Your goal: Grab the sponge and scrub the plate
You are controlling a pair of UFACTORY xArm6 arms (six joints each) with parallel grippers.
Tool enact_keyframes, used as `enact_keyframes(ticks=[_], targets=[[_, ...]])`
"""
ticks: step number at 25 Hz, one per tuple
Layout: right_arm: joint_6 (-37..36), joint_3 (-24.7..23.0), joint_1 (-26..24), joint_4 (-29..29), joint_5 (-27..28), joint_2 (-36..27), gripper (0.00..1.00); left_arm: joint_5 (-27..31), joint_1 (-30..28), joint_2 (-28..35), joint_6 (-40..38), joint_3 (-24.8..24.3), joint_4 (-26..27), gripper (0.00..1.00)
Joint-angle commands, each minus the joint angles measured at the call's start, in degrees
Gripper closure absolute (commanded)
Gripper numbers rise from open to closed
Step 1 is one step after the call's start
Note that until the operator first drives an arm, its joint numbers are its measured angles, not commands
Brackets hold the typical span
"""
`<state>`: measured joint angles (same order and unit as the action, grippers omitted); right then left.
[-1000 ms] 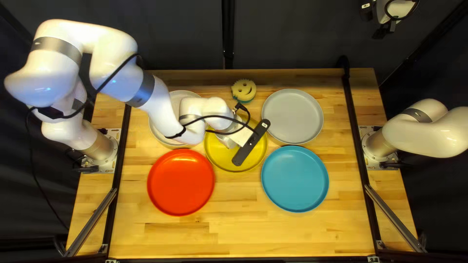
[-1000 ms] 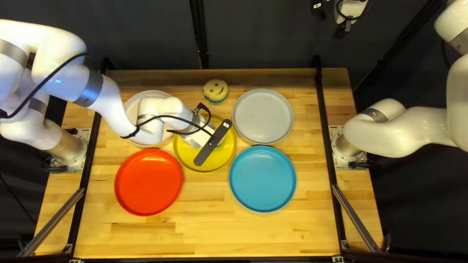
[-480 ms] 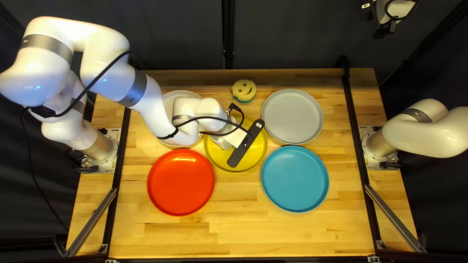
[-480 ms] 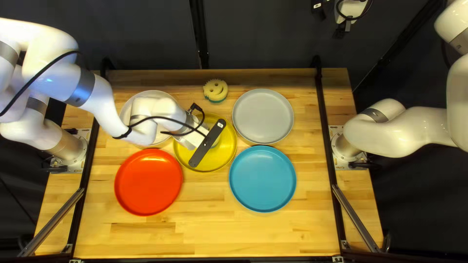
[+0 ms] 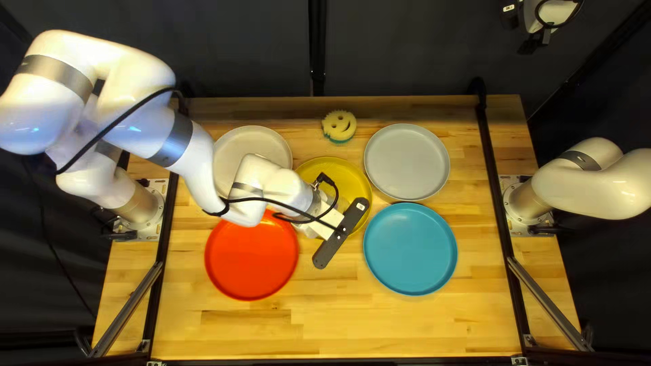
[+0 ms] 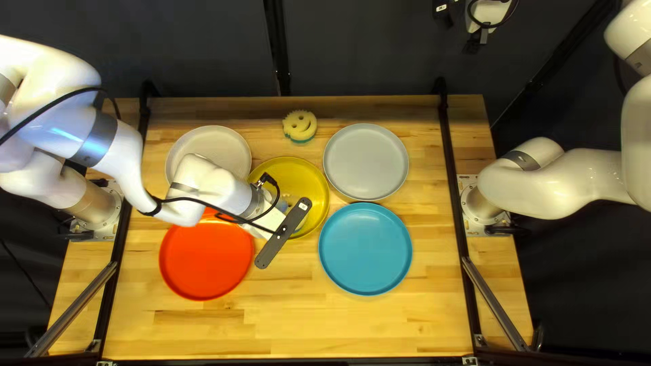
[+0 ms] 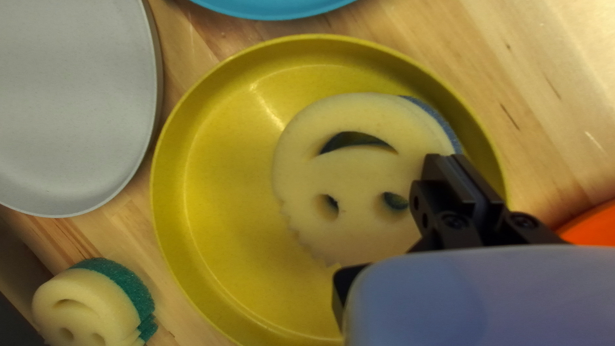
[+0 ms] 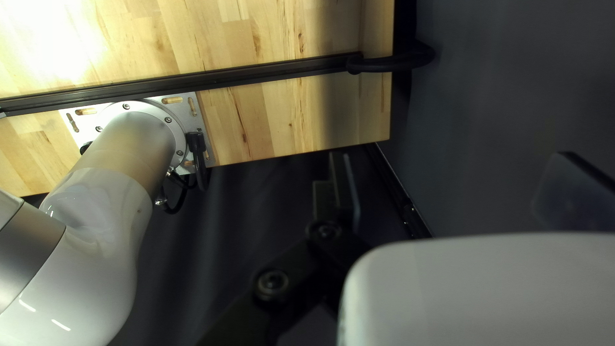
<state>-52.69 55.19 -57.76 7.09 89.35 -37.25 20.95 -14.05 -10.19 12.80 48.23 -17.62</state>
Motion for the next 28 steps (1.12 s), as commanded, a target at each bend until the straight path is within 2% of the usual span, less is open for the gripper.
enact_keyframes(ticks=[1, 8, 15, 20, 21, 22, 23, 28], targets=[[0.0, 0.0, 0.0, 0.0, 0.0, 0.0, 0.00, 2.0, -5.3, -0.7, -6.0, 3.3, -3.8, 1.00], [0.0, 0.0, 0.0, 0.0, 0.0, 0.0, 0.00, 6.2, -13.5, -2.0, -12.8, 8.5, -6.7, 1.00], [0.0, 0.0, 0.0, 0.0, 0.0, 0.0, 0.00, 0.5, -14.4, -5.3, -14.0, 9.0, -7.6, 1.00], [0.0, 0.0, 0.0, 0.0, 0.0, 0.0, 0.00, 0.2, -14.3, -5.4, -13.8, 8.9, -7.6, 1.00], [0.0, 0.0, 0.0, 0.0, 0.0, 0.0, 0.00, 0.2, -14.3, -5.4, -13.8, 8.9, -7.6, 0.39], [0.0, 0.0, 0.0, 0.0, 0.0, 0.0, 0.00, 0.2, -14.3, -5.4, -13.8, 8.9, -7.6, 0.03], [0.0, 0.0, 0.0, 0.0, 0.0, 0.0, 0.00, 0.2, -14.3, -5.4, -13.8, 8.9, -7.6, 0.00], [0.0, 0.0, 0.0, 0.0, 0.0, 0.0, 0.00, 0.2, -14.3, -5.4, -13.8, 8.9, -7.6, 0.00]])
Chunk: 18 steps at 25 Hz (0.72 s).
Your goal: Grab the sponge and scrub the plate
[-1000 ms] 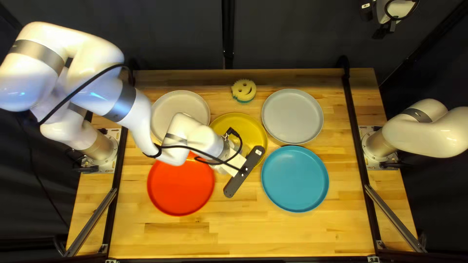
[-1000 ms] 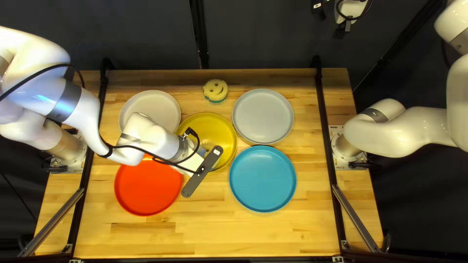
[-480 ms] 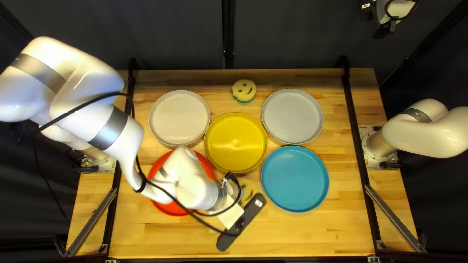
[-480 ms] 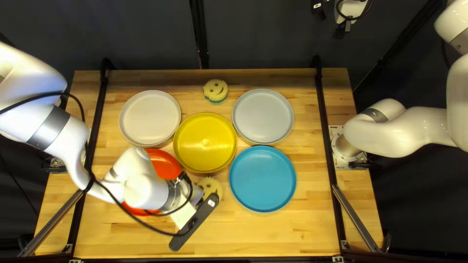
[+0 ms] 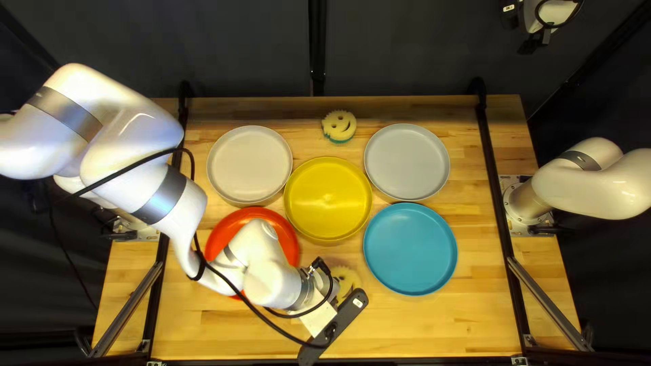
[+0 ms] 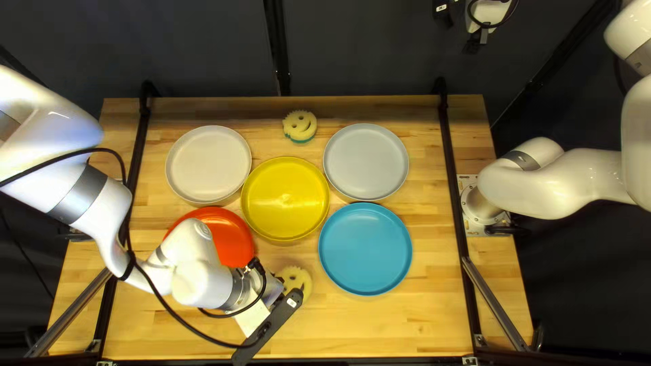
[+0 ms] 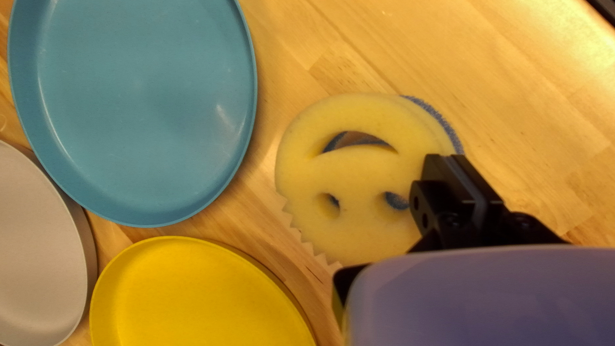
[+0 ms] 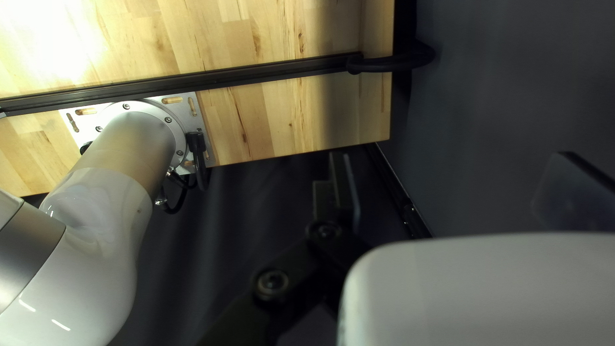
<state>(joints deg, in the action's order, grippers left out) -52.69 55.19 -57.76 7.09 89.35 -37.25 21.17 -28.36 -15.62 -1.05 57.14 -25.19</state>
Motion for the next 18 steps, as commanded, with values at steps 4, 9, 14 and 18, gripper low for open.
enact_keyframes(ticks=[4, 9, 14, 18], targets=[[0.0, 0.0, 0.0, 0.0, 0.0, 0.0, 0.00, -0.2, 0.6, 1.2, 0.2, -1.4, 0.2, 0.00], [0.0, 0.0, 0.0, 0.0, 0.0, 0.0, 0.00, 1.6, 4.8, 7.3, 9.0, -6.1, 7.4, 0.00], [0.0, 0.0, 0.0, 0.0, 0.0, 0.0, 0.00, 3.4, 8.5, 14.1, 14.7, -11.0, 11.2, 0.00], [0.0, 0.0, 0.0, 0.0, 0.0, 0.0, 0.00, 3.9, 13.2, 21.3, 22.0, -17.5, 15.5, 0.00]])
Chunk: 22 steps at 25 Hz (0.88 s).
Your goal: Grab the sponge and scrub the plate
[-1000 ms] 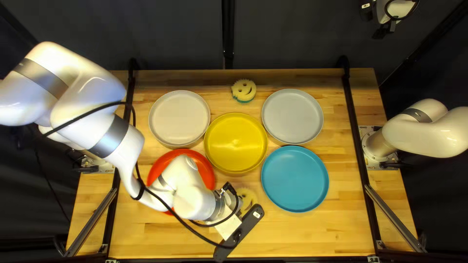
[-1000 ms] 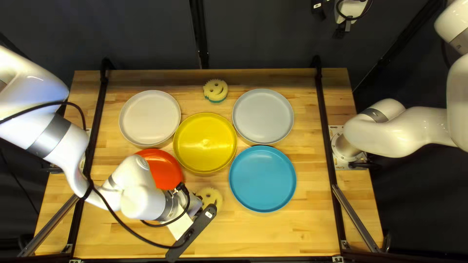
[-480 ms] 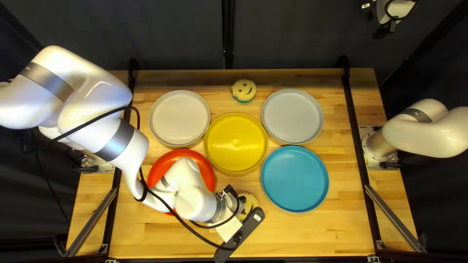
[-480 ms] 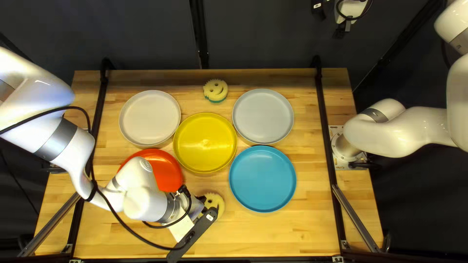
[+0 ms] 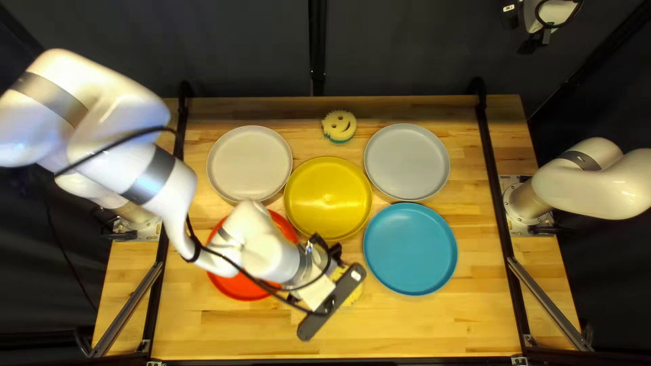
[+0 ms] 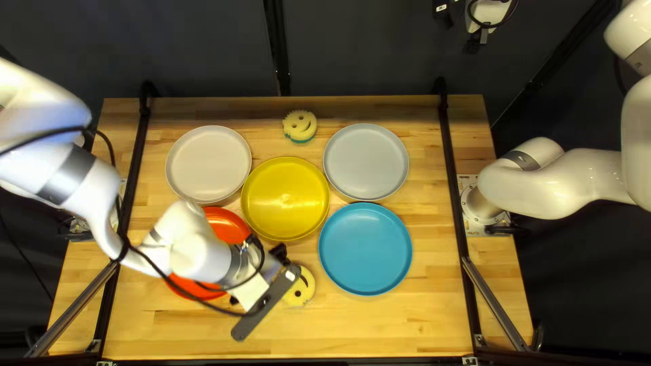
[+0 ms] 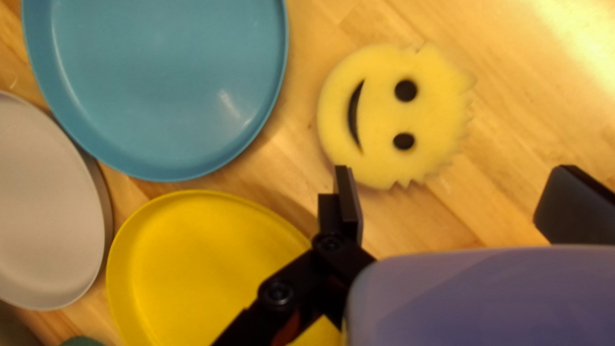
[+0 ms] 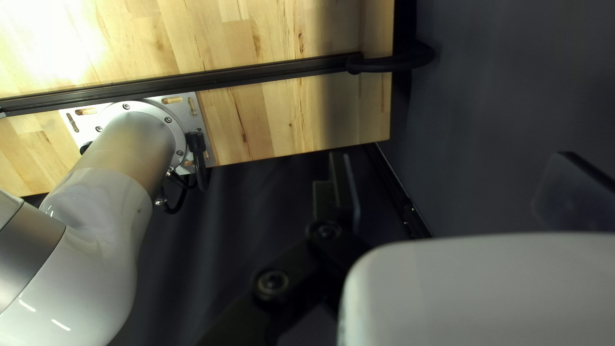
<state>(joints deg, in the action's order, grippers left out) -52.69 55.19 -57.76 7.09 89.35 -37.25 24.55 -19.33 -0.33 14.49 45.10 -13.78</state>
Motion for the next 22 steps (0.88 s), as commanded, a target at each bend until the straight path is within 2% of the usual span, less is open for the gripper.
enact_keyframes(ticks=[1, 3, 9, 14, 15, 16, 17, 19, 22], targets=[[0.0, 0.0, 0.0, 0.0, 0.0, 0.0, 0.00, 0.6, 5.1, 7.3, 8.0, -6.6, 5.0, 0.00], [0.0, 0.0, 0.0, 0.0, 0.0, 0.0, 0.00, 1.3, 8.7, 12.4, 14.0, -10.6, 8.7, 0.00], [0.0, 0.0, 0.0, 0.0, 0.0, 0.0, 0.00, 4.4, 17.3, 22.7, 27.9, -17.6, 16.6, 0.00], [0.0, 0.0, 0.0, 0.0, 0.0, 0.0, 0.00, 9.6, 26.4, 34.6, 38.6, -23.4, 21.5, 0.00], [0.0, 0.0, 0.0, 0.0, 0.0, 0.0, 0.00, 11.9, 30.0, 38.4, 42.3, -24.8, 23.3, 0.00], [0.0, 0.0, 0.0, 0.0, 0.0, 0.0, 0.00, 12.5, 31.1, 39.6, 43.4, -25.2, 23.8, 0.00], [0.0, 0.0, 0.0, 0.0, 0.0, 0.0, 0.00, 15.4, 35.2, 43.1, 47.2, -25.8, 25.4, 0.00], [0.0, 0.0, 0.0, 0.0, 0.0, 0.0, 0.00, 19.3, 40.5, 46.0, 51.6, -25.3, 27.0, 0.00], [0.0, 0.0, 0.0, 0.0, 0.0, 0.0, 0.00, 26.4, 48.7, 47.4, 54.8, -21.9, 26.7, 0.00]])
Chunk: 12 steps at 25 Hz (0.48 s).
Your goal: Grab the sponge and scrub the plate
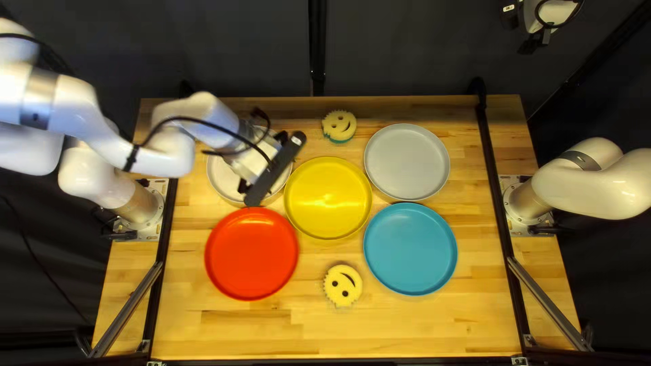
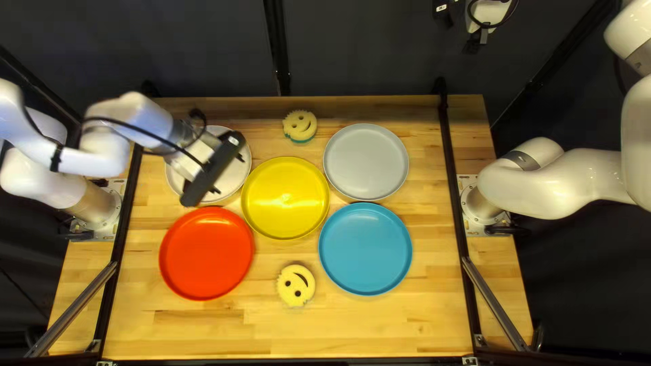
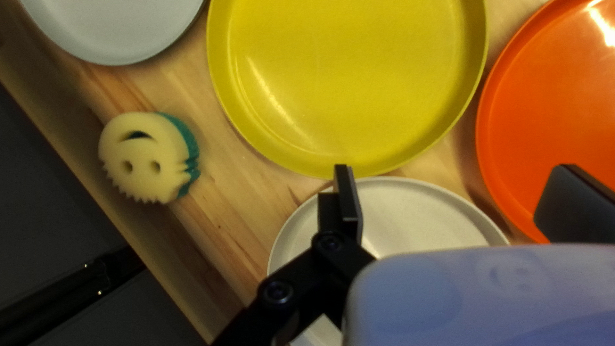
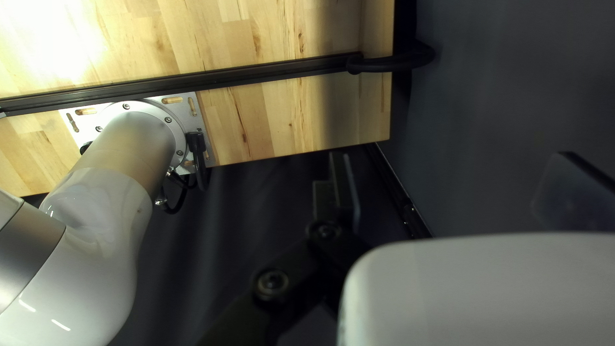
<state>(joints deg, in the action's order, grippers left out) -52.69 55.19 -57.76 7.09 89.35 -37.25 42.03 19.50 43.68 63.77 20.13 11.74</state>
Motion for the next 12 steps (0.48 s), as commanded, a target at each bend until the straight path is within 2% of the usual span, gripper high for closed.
enact_keyframes(ticks=[1, 5, 7, 9, 11, 12], targets=[[0.0, 0.0, 0.0, 0.0, 0.0, 0.0, 0.00, 11.4, 12.3, 3.8, 6.1, 4.6, 0.7, 0.00], [0.0, 0.0, 0.0, 0.0, 0.0, 0.0, 0.00, 22.7, 21.4, 5.3, 7.7, 12.2, -1.3, 0.00], [0.0, 0.0, 0.0, 0.0, 0.0, 0.0, 0.00, 27.7, 23.6, 6.5, 7.2, 15.5, -2.3, 0.00], [0.0, 0.0, 0.0, 0.0, 0.0, 0.0, 0.00, 32.8, 22.6, 8.9, 3.2, 18.5, -4.3, 0.00], [0.0, 0.0, 0.0, 0.0, 0.0, 0.0, 0.00, 35.8, 14.9, 11.6, -5.6, 19.8, -7.3, 0.00], [0.0, 0.0, 0.0, 0.0, 0.0, 0.0, 0.00, 35.9, 13.9, 11.8, -6.6, 19.8, -7.6, 0.00]])
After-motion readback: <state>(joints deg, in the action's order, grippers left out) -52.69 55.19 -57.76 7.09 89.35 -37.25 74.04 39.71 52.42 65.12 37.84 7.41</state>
